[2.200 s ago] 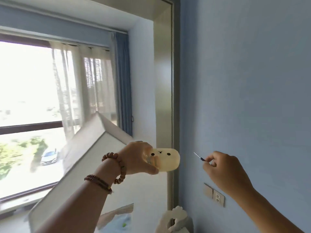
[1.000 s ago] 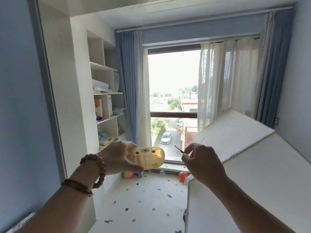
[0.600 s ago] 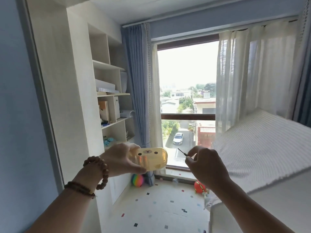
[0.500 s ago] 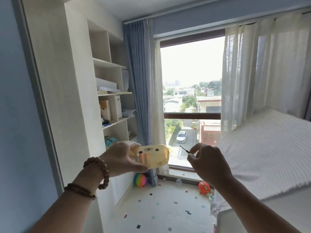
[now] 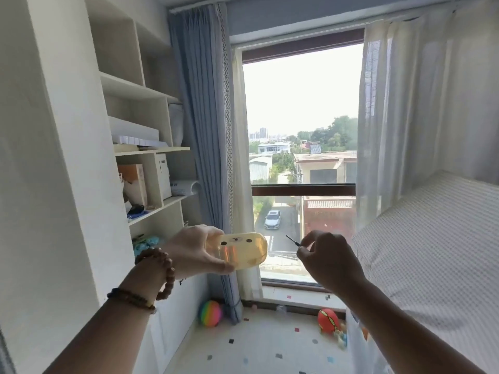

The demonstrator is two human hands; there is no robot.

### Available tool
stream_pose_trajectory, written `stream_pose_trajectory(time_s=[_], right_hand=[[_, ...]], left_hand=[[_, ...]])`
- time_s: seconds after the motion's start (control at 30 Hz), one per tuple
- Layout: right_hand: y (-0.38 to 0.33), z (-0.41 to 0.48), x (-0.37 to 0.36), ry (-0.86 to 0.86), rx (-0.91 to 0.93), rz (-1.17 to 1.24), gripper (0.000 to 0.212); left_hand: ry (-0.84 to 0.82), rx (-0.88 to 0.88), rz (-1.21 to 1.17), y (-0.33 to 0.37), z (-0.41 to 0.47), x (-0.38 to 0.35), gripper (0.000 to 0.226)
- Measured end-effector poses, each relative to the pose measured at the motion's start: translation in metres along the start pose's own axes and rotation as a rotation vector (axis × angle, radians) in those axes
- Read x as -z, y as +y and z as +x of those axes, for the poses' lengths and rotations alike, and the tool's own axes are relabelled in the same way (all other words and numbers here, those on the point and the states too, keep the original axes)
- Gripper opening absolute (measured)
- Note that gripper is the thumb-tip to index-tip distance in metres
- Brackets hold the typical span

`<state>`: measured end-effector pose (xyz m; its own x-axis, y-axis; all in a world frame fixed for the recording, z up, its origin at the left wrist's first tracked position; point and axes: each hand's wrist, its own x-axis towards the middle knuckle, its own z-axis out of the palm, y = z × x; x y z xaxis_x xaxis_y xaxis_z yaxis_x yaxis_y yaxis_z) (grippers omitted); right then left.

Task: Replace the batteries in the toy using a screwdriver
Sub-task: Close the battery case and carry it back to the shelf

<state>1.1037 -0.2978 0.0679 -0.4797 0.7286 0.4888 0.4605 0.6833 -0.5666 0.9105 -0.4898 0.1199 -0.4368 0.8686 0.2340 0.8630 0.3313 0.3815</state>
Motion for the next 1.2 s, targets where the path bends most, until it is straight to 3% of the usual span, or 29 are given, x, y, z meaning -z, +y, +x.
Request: stream_pose_trajectory(time_s=[0.47, 0.87, 1.2], right_hand=[[0.039, 0.229, -0.164, -0.067, -0.084, -0.060, 0.012], [0.098, 0.483, -0.286, -0.087, 0.010, 0.030, 0.016], [0.114, 0.637, -0.424, -0.211, 0.038, 0.008, 0.014]], left_hand=[[-0.059, 0.016, -0.013, -0.138, 0.264, -0.033, 0.085], [0.039, 0.151, -0.003, -0.216, 0.483, -0.059, 0.073], [0.027, 0.244, -0.040, -0.332, 0.645, -0.086, 0.076]])
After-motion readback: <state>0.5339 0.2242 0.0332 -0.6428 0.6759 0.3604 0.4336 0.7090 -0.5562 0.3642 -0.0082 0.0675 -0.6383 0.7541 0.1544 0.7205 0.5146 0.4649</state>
